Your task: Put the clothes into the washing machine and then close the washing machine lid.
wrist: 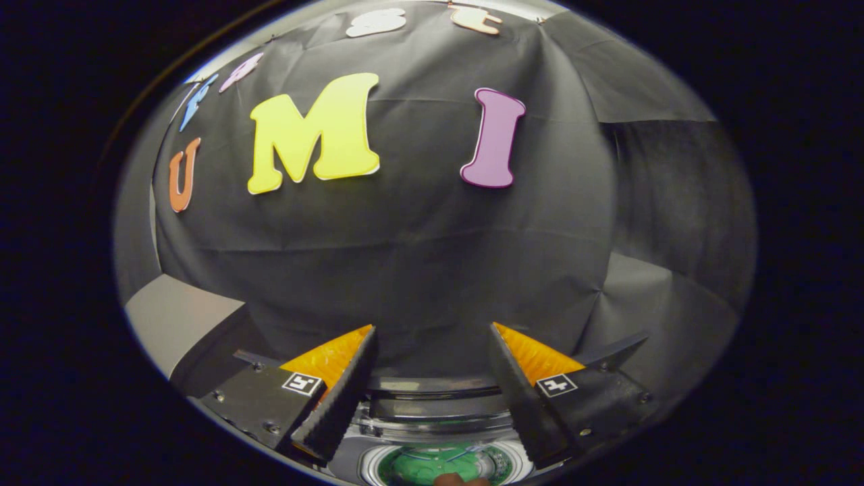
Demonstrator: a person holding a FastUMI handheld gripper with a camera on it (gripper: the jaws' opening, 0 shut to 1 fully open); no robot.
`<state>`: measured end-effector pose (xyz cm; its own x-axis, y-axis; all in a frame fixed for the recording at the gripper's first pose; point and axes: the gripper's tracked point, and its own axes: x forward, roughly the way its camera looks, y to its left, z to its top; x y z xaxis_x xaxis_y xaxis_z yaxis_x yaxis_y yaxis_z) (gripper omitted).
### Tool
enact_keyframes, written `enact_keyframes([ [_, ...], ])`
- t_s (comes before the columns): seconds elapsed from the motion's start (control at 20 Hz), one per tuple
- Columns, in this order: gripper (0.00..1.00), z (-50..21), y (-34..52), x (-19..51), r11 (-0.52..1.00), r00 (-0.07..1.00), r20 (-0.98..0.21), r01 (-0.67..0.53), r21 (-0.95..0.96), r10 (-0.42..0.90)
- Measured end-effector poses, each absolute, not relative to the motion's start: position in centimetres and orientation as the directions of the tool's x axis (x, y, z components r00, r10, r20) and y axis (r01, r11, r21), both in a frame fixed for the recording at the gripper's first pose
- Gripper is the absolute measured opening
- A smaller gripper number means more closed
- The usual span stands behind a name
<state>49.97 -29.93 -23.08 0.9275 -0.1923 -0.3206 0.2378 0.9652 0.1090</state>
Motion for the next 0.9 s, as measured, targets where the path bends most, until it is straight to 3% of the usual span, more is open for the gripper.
enact_keyframes([
  [0.9, 1.0, -24.6, -28.3, 43.2, 0.961, 0.921, -0.325, 0.258, 0.099, -0.214],
])
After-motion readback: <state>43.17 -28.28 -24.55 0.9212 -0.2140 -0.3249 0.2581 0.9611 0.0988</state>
